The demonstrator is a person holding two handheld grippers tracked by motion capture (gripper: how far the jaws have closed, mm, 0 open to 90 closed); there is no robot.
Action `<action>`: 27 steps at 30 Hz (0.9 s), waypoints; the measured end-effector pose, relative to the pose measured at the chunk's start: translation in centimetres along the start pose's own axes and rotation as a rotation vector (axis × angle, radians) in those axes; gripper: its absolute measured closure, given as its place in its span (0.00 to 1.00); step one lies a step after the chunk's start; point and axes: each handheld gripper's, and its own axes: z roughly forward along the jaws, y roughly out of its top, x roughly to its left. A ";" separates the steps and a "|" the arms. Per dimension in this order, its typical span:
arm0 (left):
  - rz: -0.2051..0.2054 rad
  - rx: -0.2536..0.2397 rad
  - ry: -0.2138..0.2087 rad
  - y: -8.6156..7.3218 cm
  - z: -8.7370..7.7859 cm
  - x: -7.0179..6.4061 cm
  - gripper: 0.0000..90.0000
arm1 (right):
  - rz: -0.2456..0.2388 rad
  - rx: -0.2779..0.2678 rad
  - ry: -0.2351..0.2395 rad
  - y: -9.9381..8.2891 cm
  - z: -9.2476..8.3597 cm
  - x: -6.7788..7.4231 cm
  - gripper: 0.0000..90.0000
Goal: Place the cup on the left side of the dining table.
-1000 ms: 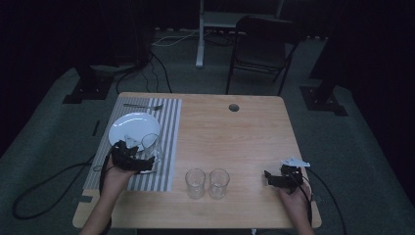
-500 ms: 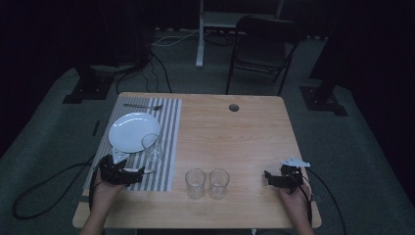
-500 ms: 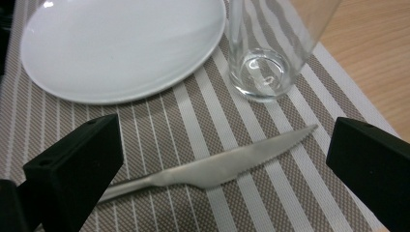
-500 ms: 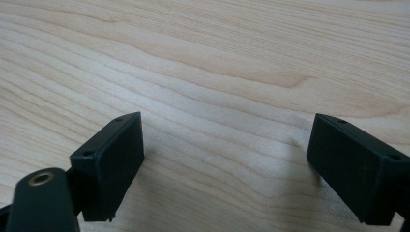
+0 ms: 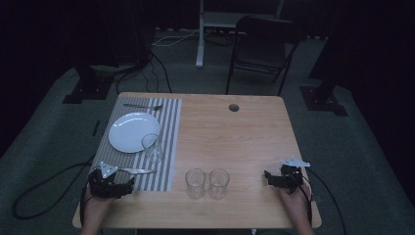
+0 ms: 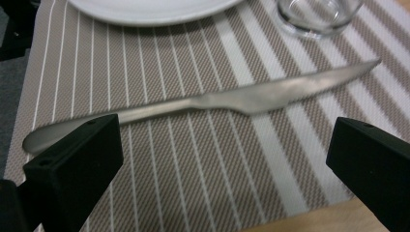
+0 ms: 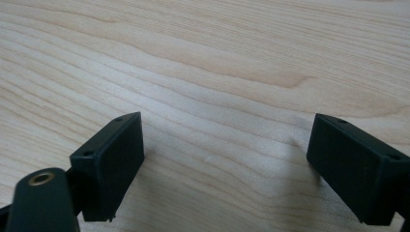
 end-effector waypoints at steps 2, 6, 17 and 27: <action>-0.007 0.004 0.012 -0.6 -0.1 0.2 0.00 | 0.000 0.000 0.000 0.0 0.0 0.0 0.14; -0.040 0.006 0.037 -1.5 -0.4 0.9 0.00 | 0.000 0.000 0.000 0.0 0.0 0.0 0.14; -0.078 0.015 0.052 -3.3 -0.2 2.2 0.00 | 0.000 0.000 0.000 0.0 0.0 0.0 0.14; -0.114 0.034 0.029 -3.4 -0.2 2.5 0.00 | 0.001 0.001 0.000 0.0 0.0 0.0 0.14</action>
